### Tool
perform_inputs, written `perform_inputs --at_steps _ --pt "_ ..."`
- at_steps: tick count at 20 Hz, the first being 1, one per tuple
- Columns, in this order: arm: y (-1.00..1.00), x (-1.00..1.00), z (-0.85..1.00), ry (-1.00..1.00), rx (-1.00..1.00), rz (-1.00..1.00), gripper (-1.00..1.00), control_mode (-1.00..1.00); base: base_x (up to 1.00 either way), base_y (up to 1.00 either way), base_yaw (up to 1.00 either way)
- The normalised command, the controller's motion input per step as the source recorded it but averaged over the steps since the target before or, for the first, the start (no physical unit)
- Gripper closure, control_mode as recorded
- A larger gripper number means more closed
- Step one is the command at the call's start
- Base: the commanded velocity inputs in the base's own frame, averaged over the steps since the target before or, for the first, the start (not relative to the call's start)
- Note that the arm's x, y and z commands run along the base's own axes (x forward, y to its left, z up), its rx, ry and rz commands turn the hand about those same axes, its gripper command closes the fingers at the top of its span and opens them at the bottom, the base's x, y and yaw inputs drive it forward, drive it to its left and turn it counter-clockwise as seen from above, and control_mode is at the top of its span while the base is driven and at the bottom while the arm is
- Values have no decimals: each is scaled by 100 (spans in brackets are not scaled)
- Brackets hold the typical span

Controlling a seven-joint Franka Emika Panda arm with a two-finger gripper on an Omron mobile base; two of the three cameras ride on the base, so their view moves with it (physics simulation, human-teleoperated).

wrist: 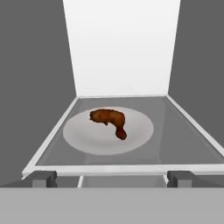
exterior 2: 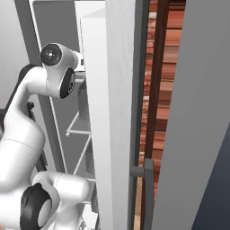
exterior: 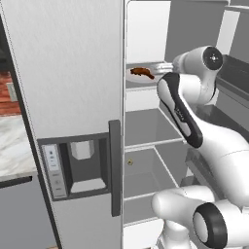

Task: Retrieve the chicken drumstick from the fridge and place it on the saucepan with marinade on the stove.

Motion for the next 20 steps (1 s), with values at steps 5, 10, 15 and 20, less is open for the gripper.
perform_inputs --at_steps 5,10,15,20 --pt "0 37 0 0 0 0 -100 -100 0 0 0" --pt "0 36 -4 1 0 0 -100 -100 0 0 0" --pt "0 28 -6 6 0 0 -100 -100 0 0 0" --pt "0 31 -4 9 0 0 -100 -100 0 0 0"
